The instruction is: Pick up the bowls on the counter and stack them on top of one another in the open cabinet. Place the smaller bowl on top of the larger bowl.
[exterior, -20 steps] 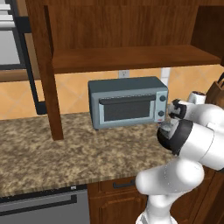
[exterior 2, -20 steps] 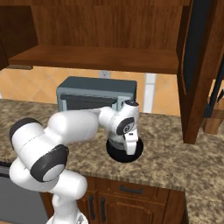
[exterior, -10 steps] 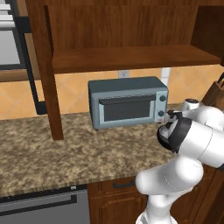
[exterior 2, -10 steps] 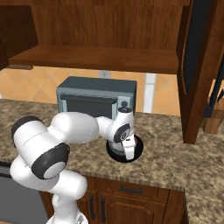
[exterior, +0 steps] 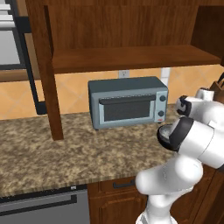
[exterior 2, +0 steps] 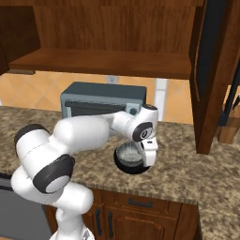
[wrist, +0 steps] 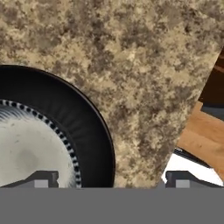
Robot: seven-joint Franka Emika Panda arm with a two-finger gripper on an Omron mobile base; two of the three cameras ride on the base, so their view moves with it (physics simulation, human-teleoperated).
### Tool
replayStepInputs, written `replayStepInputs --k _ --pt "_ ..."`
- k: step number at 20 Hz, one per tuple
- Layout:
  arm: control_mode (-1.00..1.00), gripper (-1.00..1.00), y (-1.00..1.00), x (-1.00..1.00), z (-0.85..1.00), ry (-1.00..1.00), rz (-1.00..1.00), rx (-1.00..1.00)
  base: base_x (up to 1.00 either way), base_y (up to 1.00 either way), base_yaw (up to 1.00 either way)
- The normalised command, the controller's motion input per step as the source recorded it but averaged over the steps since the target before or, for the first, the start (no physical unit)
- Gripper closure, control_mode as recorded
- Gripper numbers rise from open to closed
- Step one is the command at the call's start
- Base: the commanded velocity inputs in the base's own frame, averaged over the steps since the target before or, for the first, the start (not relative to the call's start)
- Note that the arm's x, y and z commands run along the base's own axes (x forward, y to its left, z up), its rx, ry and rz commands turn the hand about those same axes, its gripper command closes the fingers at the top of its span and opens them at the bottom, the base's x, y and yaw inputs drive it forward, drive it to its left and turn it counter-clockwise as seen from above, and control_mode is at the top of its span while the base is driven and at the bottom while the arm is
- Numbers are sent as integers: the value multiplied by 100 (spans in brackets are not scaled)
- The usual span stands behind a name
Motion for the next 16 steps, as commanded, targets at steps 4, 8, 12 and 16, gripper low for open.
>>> replayStepInputs --k 4,8,12,16 --pt "-100 -100 -3 0 -41 2 16 -1 0 0 0" --pt "-100 -100 -1 0 -43 -2 15 0 0 0 0" --pt "-100 -100 0 1 -41 -6 12 1 0 0 0" --pt "-100 -100 0 3 -36 -7 9 0 0 0 0"
